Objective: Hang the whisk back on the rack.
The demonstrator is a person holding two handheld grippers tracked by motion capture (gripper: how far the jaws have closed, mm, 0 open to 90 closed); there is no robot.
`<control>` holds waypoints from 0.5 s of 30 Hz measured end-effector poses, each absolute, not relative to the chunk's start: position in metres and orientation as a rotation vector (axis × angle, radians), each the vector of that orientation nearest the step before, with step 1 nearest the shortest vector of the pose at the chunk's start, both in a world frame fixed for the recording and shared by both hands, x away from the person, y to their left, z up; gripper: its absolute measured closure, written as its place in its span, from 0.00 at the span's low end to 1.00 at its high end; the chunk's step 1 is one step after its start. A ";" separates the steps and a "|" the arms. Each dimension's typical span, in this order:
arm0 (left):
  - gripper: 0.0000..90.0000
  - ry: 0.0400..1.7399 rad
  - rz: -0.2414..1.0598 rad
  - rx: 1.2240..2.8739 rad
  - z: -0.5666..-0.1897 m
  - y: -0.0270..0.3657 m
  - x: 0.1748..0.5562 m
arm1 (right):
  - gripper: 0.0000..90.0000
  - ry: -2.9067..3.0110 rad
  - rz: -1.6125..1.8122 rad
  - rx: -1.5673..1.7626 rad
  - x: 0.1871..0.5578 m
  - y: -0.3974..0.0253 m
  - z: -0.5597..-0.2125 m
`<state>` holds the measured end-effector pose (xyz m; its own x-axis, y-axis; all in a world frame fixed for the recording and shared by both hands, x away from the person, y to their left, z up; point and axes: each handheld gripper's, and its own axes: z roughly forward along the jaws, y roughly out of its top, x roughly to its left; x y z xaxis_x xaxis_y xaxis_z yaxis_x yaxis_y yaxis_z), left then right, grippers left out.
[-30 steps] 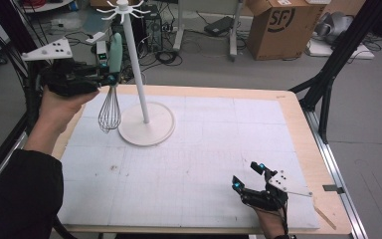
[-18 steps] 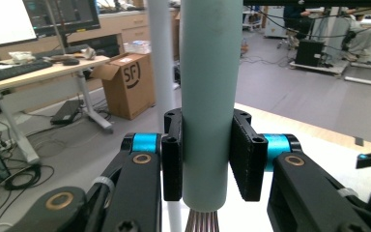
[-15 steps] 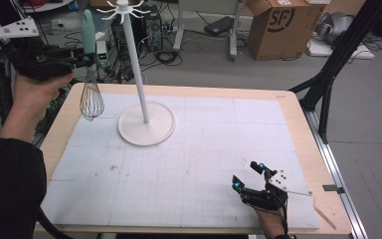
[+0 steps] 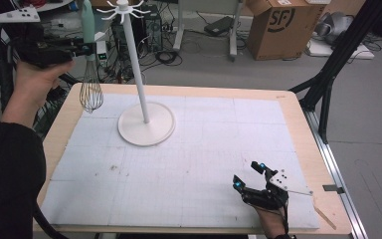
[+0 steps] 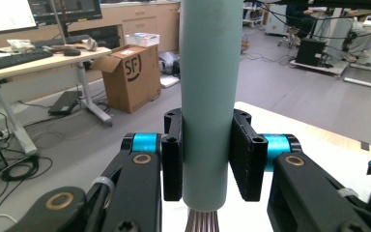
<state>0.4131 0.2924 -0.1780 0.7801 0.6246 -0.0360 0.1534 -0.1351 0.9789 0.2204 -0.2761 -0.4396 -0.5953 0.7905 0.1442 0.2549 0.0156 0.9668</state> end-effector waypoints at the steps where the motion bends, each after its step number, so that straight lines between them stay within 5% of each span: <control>1: 0.77 0.619 0.451 1.687 -0.178 0.292 0.415 | 0.17 1.860 1.607 1.064 0.220 -0.276 -0.440; 15: 0.77 0.644 0.421 1.719 -0.183 0.292 0.441 | 0.17 1.847 1.601 1.099 0.222 -0.279 -0.441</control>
<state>0.4414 0.2923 -0.1833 0.7820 0.6205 -0.0586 0.1950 -0.1543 0.9686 0.2216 -0.2790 -0.4412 -0.5768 0.8016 0.1571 0.2695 0.0051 0.9630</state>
